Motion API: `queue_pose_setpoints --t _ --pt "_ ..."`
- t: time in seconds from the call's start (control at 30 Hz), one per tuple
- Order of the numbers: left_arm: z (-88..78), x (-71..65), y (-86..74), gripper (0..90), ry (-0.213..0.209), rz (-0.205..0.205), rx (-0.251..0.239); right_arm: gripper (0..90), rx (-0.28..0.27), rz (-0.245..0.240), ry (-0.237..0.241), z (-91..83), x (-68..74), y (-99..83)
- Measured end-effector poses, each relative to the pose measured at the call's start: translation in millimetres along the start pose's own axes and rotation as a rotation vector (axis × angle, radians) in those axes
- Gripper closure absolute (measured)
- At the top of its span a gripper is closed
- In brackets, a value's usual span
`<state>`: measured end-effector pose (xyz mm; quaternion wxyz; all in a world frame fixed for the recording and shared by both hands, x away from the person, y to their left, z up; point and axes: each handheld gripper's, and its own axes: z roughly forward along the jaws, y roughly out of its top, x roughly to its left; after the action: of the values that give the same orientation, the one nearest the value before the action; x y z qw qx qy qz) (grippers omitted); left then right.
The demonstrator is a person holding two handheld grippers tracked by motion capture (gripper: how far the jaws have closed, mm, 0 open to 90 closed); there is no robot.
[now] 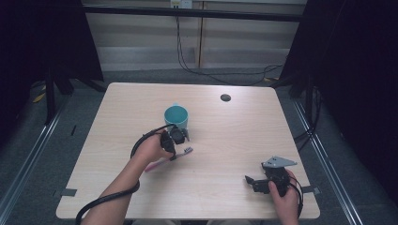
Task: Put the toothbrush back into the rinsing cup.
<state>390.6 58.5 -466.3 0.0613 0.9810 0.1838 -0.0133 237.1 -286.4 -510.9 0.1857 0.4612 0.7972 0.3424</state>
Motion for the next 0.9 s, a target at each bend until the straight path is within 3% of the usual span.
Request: queue_pose_setpoints --t 0.13,0.5,0.9 --pt "0.1 -1.3 -0.5 80.9 0.002 -0.023 -0.012 11.9 -0.001 -0.001 0.001 0.1 -0.1 0.1" --pt "-23.2 4.4 -11.4 81.1 -0.048 -0.126 -0.161 11.9 0.001 0.002 -0.001 0.4 0.0 0.5" --pt "-48.0 9.7 -24.3 81.1 -0.059 -0.178 -0.301 11.9 0.002 0.003 0.0 0.4 0.1 0.5"
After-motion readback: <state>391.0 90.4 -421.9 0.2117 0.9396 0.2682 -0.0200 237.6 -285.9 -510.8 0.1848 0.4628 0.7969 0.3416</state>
